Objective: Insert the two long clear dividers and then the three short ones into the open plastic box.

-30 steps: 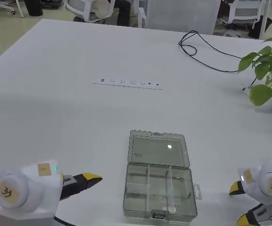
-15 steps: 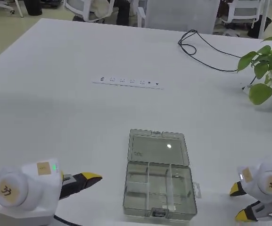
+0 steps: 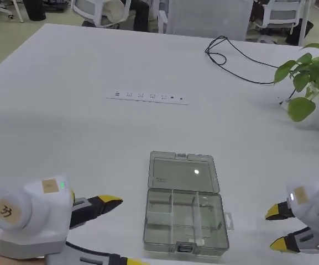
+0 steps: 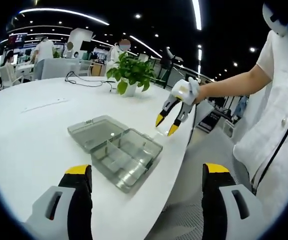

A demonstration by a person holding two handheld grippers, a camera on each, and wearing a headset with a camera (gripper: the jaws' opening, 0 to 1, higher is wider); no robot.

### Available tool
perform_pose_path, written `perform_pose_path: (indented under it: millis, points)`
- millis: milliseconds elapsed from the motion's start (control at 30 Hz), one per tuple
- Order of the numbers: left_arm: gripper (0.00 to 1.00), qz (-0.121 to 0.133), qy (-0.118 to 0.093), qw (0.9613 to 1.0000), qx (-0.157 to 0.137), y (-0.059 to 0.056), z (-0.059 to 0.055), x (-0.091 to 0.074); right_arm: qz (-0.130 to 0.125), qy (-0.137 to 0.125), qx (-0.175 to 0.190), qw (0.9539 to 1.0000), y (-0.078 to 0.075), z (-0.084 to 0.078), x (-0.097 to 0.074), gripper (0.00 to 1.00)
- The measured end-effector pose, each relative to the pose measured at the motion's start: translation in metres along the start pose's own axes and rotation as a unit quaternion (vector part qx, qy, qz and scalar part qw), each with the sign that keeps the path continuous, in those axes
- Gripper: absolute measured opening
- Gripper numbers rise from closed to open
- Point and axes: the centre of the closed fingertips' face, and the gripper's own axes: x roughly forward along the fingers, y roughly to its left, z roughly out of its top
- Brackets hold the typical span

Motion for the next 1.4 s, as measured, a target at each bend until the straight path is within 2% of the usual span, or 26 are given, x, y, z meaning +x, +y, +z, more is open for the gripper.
perform_pose_path:
  millis: [167, 233, 400, 467, 567, 600, 633, 700, 767, 1100, 1267, 1400]
  points:
    - [0.87, -0.002, -0.017, 0.9995, -0.025, -0.004, 0.012, 0.010, -0.024, -0.023, -0.004, 0.9994, 0.001, 0.029, -0.020, 0.33]
    - [0.84, -0.008, -0.028, 0.9984, -0.048, -0.007, 0.019, 0.015, -0.032, -0.027, -0.009, 0.9991, 0.001, 0.038, -0.024, 0.33]
    - [0.80, -0.018, -0.036, 0.9960, -0.080, -0.016, 0.032, 0.024, -0.047, -0.039, -0.017, 0.9980, 0.004, 0.066, -0.036, 0.33]
    - [0.77, -0.028, -0.031, 0.9936, -0.106, -0.021, 0.034, 0.028, -0.052, -0.047, -0.022, 0.9973, 0.006, 0.079, -0.040, 0.33]
    - [0.74, -0.035, -0.040, 0.9915, -0.119, -0.025, 0.040, 0.034, -0.061, -0.054, -0.034, 0.9961, 0.008, 0.096, -0.045, 0.33]
    - [0.73, -0.038, -0.034, 0.9873, -0.151, -0.028, 0.040, 0.037, -0.063, -0.058, -0.036, 0.9957, 0.010, 0.103, -0.048, 0.33]
    - [0.70, -0.042, -0.038, 0.9848, -0.164, -0.029, 0.042, 0.038, -0.064, -0.061, -0.039, 0.9953, 0.011, 0.108, -0.049, 0.33]
    - [0.67, -0.043, -0.050, 0.9829, -0.172, -0.029, 0.047, 0.042, -0.068, -0.065, -0.045, 0.9946, 0.013, 0.119, -0.052, 0.33]
    - [0.61, -0.043, -0.048, 0.9803, -0.187, -0.030, 0.048, 0.045, -0.070, -0.067, -0.050, 0.9940, 0.015, 0.127, -0.054, 0.33]
    - [0.39, -0.048, -0.032, 0.9719, -0.228, -0.038, 0.047, 0.062, -0.081, -0.073, -0.067, 0.9918, 0.023, 0.158, -0.061, 0.33]
    - [0.28, -0.060, -0.029, 0.9685, -0.240, -0.046, 0.048, 0.067, -0.084, -0.072, -0.076, 0.9909, 0.025, 0.165, -0.062, 0.33]
    - [0.20, -0.065, -0.030, 0.9662, -0.248, -0.048, 0.048, 0.069, -0.084, -0.077, -0.079, 0.9904, 0.028, 0.171, -0.065, 0.33]
